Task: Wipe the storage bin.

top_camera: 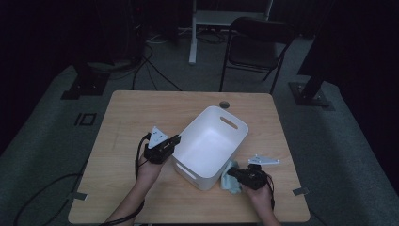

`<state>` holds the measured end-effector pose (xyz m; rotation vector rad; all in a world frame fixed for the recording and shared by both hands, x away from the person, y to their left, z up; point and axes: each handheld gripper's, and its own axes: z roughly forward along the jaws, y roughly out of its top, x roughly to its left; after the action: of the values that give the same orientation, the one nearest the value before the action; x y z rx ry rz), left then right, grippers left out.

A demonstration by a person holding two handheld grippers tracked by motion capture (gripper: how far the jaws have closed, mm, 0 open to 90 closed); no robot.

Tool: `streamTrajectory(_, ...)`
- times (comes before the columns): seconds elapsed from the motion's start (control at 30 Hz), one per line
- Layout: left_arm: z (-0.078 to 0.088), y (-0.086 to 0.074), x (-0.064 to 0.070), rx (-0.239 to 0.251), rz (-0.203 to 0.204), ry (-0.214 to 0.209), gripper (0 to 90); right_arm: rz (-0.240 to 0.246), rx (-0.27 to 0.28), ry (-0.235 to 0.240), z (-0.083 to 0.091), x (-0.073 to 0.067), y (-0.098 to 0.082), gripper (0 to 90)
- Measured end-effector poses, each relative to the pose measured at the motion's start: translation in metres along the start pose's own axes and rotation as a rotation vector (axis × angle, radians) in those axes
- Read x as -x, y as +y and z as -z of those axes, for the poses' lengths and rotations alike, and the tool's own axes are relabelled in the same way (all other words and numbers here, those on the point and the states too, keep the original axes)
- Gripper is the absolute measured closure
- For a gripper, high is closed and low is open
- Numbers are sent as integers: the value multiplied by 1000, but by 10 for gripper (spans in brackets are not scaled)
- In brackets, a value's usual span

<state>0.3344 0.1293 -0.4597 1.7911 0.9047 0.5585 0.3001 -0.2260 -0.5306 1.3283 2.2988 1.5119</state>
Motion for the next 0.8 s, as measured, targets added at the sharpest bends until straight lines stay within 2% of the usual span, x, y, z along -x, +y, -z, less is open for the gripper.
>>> streamTrajectory(0.8,0,0,0,0,-3,2,864,-80,63,-150,2,53,31,850)
